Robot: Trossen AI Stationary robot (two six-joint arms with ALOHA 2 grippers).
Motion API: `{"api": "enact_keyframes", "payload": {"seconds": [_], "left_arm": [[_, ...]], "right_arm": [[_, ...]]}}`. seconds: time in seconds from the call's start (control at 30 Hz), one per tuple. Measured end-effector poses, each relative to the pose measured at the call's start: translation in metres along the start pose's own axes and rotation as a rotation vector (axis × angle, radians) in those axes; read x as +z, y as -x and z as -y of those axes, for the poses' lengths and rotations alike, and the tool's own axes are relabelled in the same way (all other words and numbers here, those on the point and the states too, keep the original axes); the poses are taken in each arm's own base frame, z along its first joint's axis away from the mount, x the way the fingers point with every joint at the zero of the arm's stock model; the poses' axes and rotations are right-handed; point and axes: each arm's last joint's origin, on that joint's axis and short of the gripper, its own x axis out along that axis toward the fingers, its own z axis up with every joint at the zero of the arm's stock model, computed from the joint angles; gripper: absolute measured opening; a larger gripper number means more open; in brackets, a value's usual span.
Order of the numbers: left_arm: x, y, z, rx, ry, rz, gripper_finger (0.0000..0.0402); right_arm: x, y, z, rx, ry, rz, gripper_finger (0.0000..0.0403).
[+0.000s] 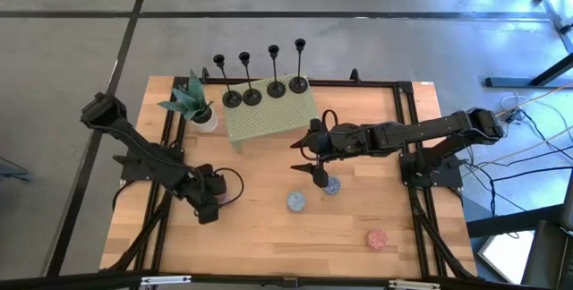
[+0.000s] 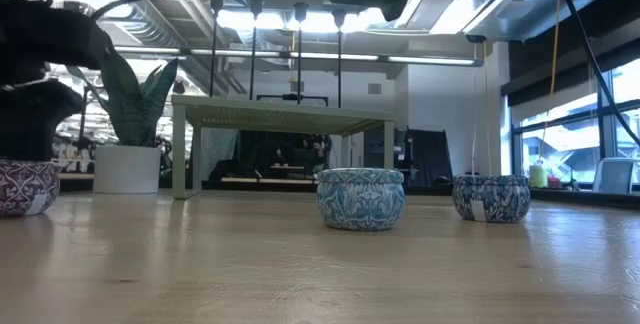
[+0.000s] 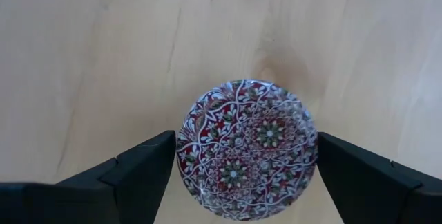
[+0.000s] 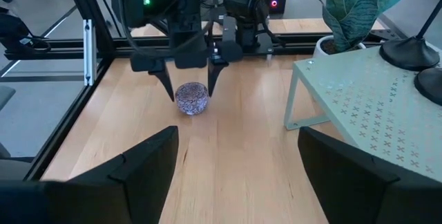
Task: Pick & Place candle stick holders
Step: Put the brown scented candle on the shelf
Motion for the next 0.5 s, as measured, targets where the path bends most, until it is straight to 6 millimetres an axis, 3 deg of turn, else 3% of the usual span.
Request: {"api": "enact_keyframes", "payload": {"seconds": [0.23,0.5], "left_arm": [[0.001,-0.009,-0.001,0.024,-0.056,-0.036,0.0326],[0.011,-0.013,-0.001,-0.023,0.011,-0.014,0.0291]], "right_arm": [[0.0,0.0,0.0,-0.001,0.0,0.0,0.0303],[0.0,0.0,0.0,-0.001,0.0,0.0,0.0303]]}}
